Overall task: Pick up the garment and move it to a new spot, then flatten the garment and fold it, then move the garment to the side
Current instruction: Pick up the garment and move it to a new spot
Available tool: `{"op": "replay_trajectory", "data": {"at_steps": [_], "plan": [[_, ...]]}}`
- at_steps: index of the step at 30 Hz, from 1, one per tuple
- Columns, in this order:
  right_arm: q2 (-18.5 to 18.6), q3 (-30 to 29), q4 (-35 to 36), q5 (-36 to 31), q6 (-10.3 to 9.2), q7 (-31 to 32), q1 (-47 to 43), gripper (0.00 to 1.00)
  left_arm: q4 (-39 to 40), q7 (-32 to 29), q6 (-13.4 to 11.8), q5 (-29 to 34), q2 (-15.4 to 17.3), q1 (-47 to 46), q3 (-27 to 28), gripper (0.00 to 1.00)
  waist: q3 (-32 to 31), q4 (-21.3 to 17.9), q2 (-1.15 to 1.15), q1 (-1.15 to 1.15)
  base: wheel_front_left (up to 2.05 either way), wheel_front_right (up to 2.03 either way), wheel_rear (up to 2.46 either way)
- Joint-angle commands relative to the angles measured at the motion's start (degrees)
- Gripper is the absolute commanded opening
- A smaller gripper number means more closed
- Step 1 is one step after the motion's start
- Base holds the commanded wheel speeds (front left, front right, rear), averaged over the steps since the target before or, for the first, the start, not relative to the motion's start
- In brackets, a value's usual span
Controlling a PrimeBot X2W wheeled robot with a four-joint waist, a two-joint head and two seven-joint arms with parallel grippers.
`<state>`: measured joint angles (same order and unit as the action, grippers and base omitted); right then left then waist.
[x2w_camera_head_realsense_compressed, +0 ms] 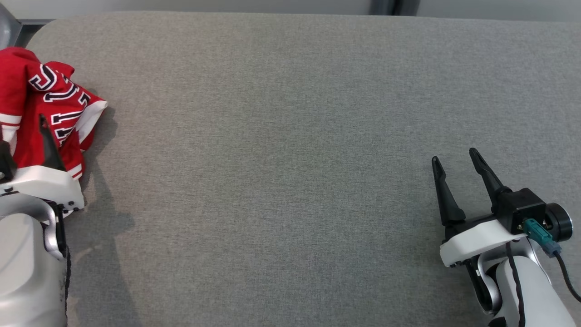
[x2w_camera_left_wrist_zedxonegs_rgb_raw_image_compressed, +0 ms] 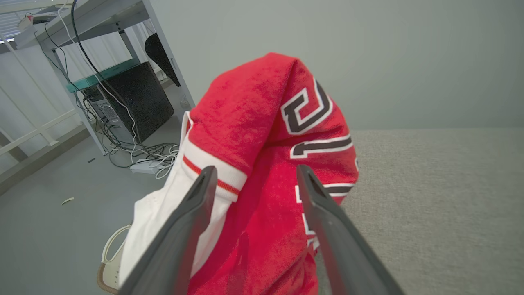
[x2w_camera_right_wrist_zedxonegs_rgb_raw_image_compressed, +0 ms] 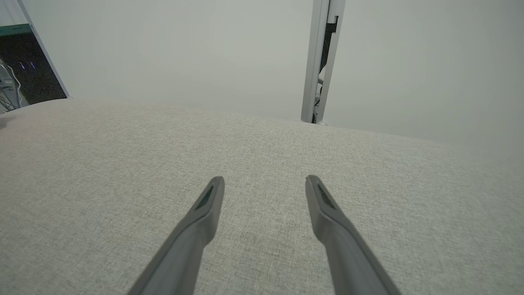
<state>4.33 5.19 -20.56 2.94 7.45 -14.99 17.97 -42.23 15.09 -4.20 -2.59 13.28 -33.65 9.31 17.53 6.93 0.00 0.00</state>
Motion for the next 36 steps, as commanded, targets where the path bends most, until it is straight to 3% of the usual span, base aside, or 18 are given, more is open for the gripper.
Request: {"op": "replay_trajectory", "data": {"at_steps": [1,11,17,18,19,20,24,27,32,36], "plan": [[0.24,-0.15,0.32,0.07,0.07,-0.29,0.33,1.0,-0.79,0.12,-0.6,0.06,1.08,-1.42,0.57,1.0,0.6,-1.08,0.0,0.0,0.0,0.0,0.0],[0.32,-0.53,0.62,0.31,0.05,-0.29,0.71,1.0,-7.16,0.12,-4.0,1.26,5.03,-7.12,1.07,1.0,2.32,-2.78,0.0,0.0,0.0,0.0,0.0],[0.32,-0.46,0.47,0.51,0.05,-0.29,1.34,1.0,-14.0,-0.28,-4.27,1.76,7.32,-11.17,0.29,1.0,3.32,-3.08,0.0,0.0,0.0,0.0,0.0],[0.3,-0.4,0.46,0.56,0.05,-0.29,1.46,1.0,-15.28,-0.32,-3.9,1.37,7.73,-11.87,0.39,0.93,3.53,-3.16,0.0,0.0,0.0,0.0,0.0],[0.26,-0.39,0.4,0.61,0.05,-0.29,1.55,1.0,-16.38,-0.27,-3.2,1.29,8.22,-12.47,0.26,0.23,3.72,-3.24,0.0,0.0,0.0,0.0,0.0],[0.21,-0.38,0.38,0.71,0.05,-0.29,1.64,1.0,-17.44,-0.2,-2.77,1.01,8.56,-13.17,0.22,0.0,3.89,-3.32,0.0,0.0,0.0,0.0,0.0],[0.02,-0.59,0.19,0.88,0.05,-0.29,2.16,1.0,-18.72,0.12,-0.31,0.24,9.96,-15.24,0.09,0.0,3.97,-3.6,0.0,0.0,0.0,0.0,0.0],[-0.14,-1.09,0.14,0.92,0.05,-0.29,2.12,1.0,-15.3,0.15,1.48,0.31,9.98,-16.04,-0.76,0.0,3.43,-3.69,0.0,0.0,0.0,0.0,0.0],[-0.58,-1.28,-0.6,1.41,0.05,-0.29,1.59,1.0,-7.51,0.18,4.42,0.81,7.77,-16.92,-2.89,0.0,0.88,-4.33,0.0,0.0,0.0,0.0,0.0],[-0.87,-1.46,-1.28,1.72,0.04,-0.29,0.34,1.0,-2.38,0.17,5.38,1.67,5.08,-16.35,-5.27,0.0,-1.36,-4.94,0.0,0.0,0.0,0.0,0.0]]}}
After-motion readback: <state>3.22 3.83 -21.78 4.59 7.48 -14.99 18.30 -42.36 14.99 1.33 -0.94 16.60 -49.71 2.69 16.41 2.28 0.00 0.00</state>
